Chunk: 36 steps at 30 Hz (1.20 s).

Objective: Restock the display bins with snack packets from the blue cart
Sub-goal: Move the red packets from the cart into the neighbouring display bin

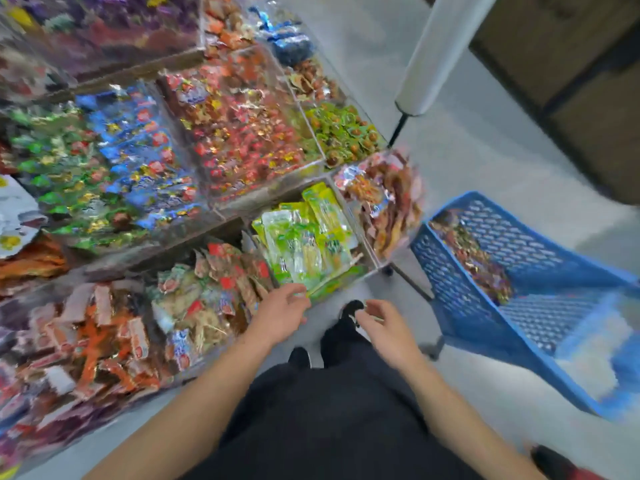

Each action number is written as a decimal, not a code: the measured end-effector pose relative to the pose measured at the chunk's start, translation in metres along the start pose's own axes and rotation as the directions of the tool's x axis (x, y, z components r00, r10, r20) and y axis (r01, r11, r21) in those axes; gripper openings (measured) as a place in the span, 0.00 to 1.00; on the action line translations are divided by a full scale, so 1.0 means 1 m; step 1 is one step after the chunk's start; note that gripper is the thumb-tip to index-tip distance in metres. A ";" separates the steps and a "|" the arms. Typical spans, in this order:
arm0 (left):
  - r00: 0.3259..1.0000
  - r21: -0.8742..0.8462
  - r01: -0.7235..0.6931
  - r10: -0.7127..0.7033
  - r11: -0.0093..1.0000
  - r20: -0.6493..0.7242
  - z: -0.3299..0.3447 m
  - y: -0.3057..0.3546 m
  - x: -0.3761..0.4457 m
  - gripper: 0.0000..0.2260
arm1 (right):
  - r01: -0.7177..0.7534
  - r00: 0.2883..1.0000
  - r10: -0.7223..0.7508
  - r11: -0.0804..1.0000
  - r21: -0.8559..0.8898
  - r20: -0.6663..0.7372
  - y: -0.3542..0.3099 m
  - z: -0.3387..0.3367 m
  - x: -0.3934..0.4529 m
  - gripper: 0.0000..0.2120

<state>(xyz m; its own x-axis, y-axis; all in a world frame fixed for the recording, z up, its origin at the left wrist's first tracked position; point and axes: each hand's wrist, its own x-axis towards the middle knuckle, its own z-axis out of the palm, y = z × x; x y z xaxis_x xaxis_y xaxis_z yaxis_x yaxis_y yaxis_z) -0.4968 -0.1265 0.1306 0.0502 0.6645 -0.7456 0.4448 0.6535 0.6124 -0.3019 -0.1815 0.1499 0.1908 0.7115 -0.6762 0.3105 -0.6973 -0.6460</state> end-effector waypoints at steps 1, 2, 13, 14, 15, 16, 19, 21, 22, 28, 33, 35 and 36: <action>0.999 0.013 0.020 -0.020 1.000 0.031 0.009 -0.003 -0.004 0.16 | -0.022 0.999 0.023 1.000 0.018 -0.029 0.014 -0.002 -0.008 0.12; 0.998 0.041 0.032 -0.035 0.999 0.061 0.017 -0.004 -0.008 0.17 | -0.044 0.998 0.046 0.998 0.033 -0.053 0.028 -0.004 -0.017 0.10; 0.949 0.331 0.022 -0.124 0.943 0.291 0.110 0.005 -0.024 0.18 | -0.265 0.907 0.354 0.900 0.346 -0.228 0.128 -0.048 -0.075 0.19; 0.944 0.360 0.011 -0.129 0.933 0.304 0.120 0.008 -0.023 0.18 | -0.269 0.898 0.370 0.890 0.369 -0.237 0.135 -0.054 -0.078 0.19; 0.939 0.387 -0.001 -0.132 0.922 0.318 0.130 0.012 -0.022 0.18 | -0.269 0.890 0.382 0.880 0.392 -0.247 0.142 -0.060 -0.080 0.19; 0.934 0.415 -0.017 -0.133 0.910 0.331 0.142 0.017 -0.021 0.18 | -0.266 0.883 0.393 0.870 0.415 -0.257 0.150 -0.068 -0.082 0.19; 0.927 0.475 -0.061 -0.127 0.878 0.353 0.178 0.032 -0.018 0.18 | -0.250 0.867 0.413 0.843 0.476 -0.277 0.171 -0.094 -0.083 0.19; 0.929 0.482 -0.066 -0.123 0.874 0.350 0.204 0.043 -0.018 0.18 | -0.232 0.861 0.416 0.835 0.499 -0.294 0.182 -0.116 -0.079 0.20; 0.930 0.484 -0.071 -0.117 0.872 0.347 0.217 0.050 -0.018 0.17 | -0.224 0.860 0.414 0.832 0.507 -0.300 0.188 -0.128 -0.076 0.20; 0.933 0.420 -0.089 -0.072 0.903 0.353 0.286 0.092 -0.020 0.15 | -0.153 0.857 0.382 0.829 0.538 -0.346 0.204 -0.197 -0.057 0.18; 0.935 0.358 -0.096 -0.040 0.929 0.354 0.323 0.139 -0.010 0.15 | -0.104 0.855 0.376 0.799 0.593 -0.356 0.197 -0.246 -0.034 0.16; 0.931 0.346 -0.112 -0.024 0.932 0.365 0.334 0.161 0.003 0.15 | -0.093 0.855 0.383 0.776 0.624 -0.350 0.193 -0.262 -0.019 0.16; 0.929 0.344 -0.118 -0.018 0.932 0.369 0.339 0.171 0.012 0.14 | -0.094 0.854 0.389 0.768 0.634 -0.345 0.191 -0.269 -0.010 0.16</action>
<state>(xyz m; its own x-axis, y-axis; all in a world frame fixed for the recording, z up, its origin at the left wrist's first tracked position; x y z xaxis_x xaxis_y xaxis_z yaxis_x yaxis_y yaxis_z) -0.1172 -0.1292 0.1376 0.3688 0.4716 -0.8010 0.7158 0.4057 0.5684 0.0064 -0.2982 0.1285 0.6052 0.3661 -0.7069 -0.3700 -0.6570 -0.6569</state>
